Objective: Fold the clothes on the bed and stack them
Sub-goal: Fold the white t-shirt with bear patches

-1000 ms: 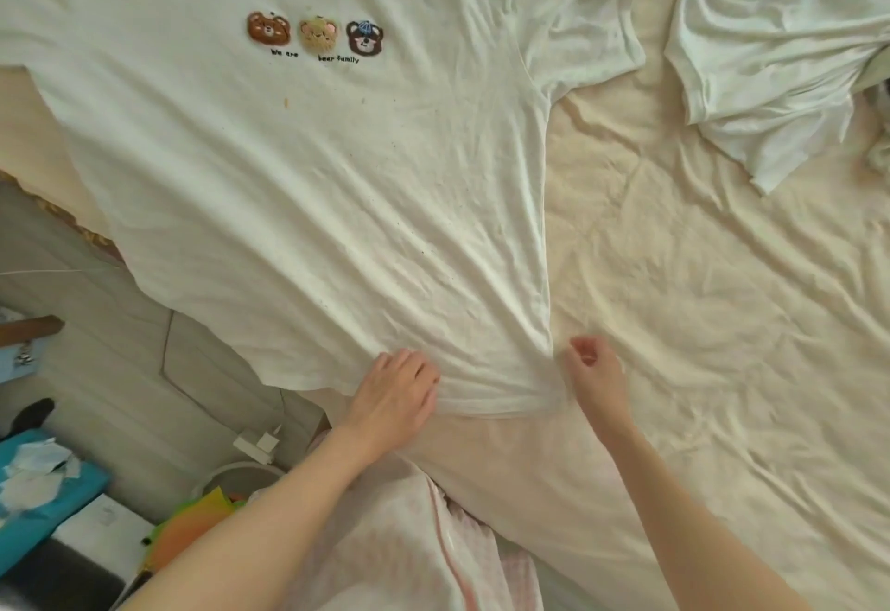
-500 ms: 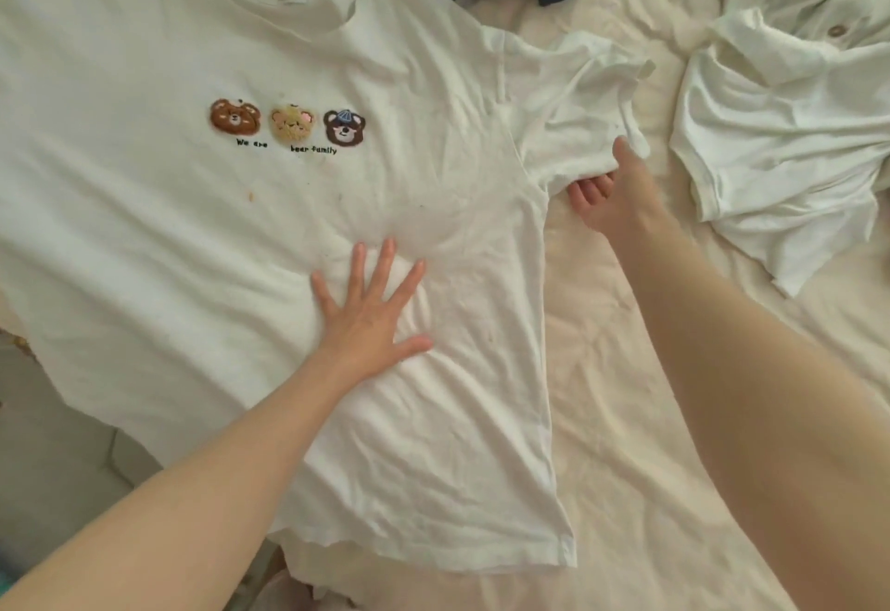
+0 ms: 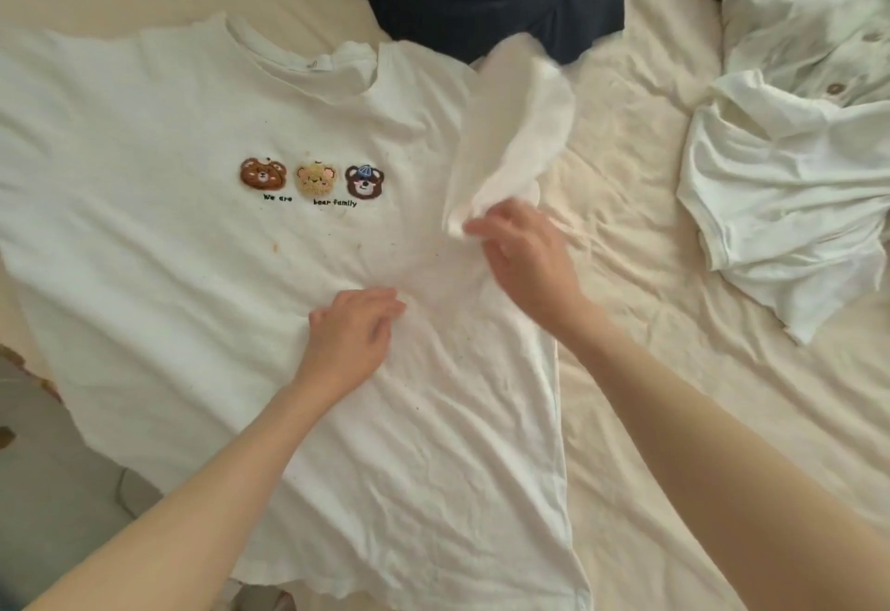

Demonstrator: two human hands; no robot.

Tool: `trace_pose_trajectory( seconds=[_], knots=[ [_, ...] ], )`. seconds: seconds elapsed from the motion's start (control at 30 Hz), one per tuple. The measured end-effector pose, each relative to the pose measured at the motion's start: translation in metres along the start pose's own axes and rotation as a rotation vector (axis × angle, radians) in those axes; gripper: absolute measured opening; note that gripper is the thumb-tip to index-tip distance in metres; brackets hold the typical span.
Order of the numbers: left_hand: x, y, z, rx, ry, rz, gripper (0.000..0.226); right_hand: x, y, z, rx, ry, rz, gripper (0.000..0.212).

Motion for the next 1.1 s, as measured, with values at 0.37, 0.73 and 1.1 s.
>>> trace_pose_trajectory(
  seconds=[0.37, 0.73, 1.1],
  knots=[
    [0.028, -0.069, -0.07, 0.169, 0.421, -0.044, 0.032, 0.007, 0.023, 0.03, -0.255, 0.137, 0.139, 0.03],
    [0.13, -0.204, -0.097, -0.114, 0.185, 0.175, 0.039, 0.029, 0.039, 0.058, -0.326, 0.315, 0.269, 0.046],
    [0.132, -0.224, -0.071, -0.319, 0.454, 0.197, 0.022, 0.044, 0.044, 0.057, -0.387, 0.337, 0.192, 0.051]
  ],
)
Point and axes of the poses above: each hand's wrist, its own y-axis away from the middle knuckle, its own z-axis out of the palm, x = y × z, the point moved 5 cm from there along -y, towards the middle knuckle, and after that the axes turned 13 degrees about -x, right-handed, at the moved point
